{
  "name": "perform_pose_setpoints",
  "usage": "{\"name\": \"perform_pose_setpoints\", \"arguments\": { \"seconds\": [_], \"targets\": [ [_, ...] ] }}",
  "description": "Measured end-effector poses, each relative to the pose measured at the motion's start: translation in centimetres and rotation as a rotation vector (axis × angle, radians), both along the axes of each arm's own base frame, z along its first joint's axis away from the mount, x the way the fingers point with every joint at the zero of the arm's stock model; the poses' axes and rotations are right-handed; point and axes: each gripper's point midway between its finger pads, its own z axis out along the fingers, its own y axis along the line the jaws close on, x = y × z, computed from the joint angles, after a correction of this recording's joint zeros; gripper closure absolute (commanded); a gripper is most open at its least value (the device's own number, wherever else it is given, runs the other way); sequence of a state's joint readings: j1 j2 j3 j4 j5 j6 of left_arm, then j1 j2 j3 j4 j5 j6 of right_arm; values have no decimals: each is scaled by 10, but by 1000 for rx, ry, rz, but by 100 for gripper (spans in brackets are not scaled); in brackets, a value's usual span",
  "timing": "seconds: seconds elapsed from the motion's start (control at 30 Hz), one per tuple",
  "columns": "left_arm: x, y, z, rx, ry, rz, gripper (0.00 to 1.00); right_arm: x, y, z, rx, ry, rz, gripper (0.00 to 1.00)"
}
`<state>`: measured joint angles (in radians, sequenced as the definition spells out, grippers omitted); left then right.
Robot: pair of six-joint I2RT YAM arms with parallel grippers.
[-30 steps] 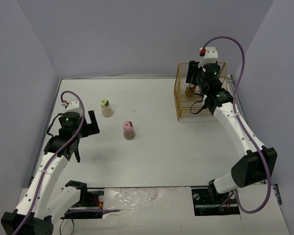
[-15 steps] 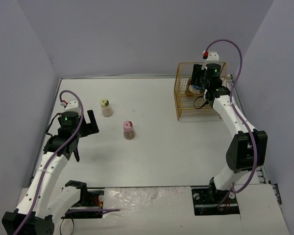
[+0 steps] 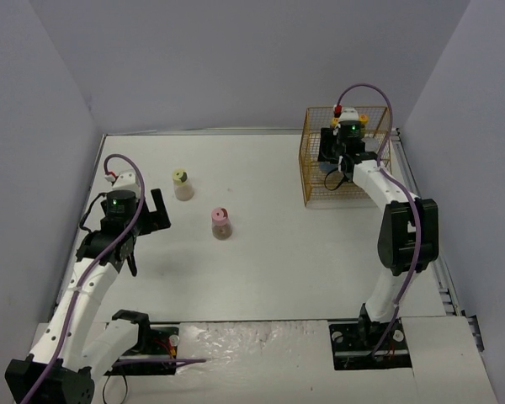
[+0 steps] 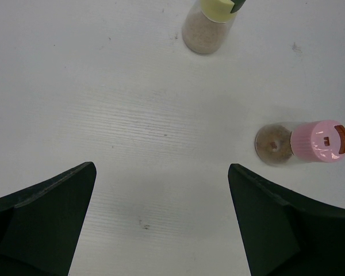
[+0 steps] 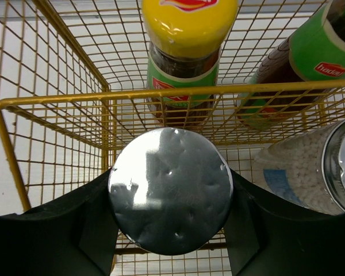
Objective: Organize the condiment bottles
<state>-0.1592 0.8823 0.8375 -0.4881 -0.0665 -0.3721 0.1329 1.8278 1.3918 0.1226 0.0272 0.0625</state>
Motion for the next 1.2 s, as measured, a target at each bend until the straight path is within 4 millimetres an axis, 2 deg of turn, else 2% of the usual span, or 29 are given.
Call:
{"name": "perform_pose_setpoints", "arguments": {
  "seconds": [0.1,0.2,0.3,0.4,0.5,0.67,0.77,0.83,0.9,1.2],
  "targets": [
    [0,0,-2,-2,7,-1,3,1,-1,-9,6,17,-5,39],
    [1,-1,-3,-4,13,-5,3,3,1,-4,14,8,-4,25],
    [1,-2,-5,-6,19,-9,3,5,1,3,19,-6,-4,17],
    [1,-2,-6,-7,23,-11,3,1,3,16,26,-20,7,14],
    [1,-2,-6,-7,23,-11,3,-8,6,39,40,-53,26,11],
    [1,-3,-5,-8,22,-11,3,-43,20,104,65,-182,75,6],
    [2,-2,-5,-8,20,-11,3,-81,58,131,83,-246,168,5],
    [2,-2,-5,-8,20,-11,3,-108,93,137,101,-258,269,4],
    [2,-2,-5,-7,19,-11,3,-128,124,134,114,-259,352,3],
    [2,-2,-3,-7,12,-9,3,-213,242,46,52,-90,716,3]
  ]
}}
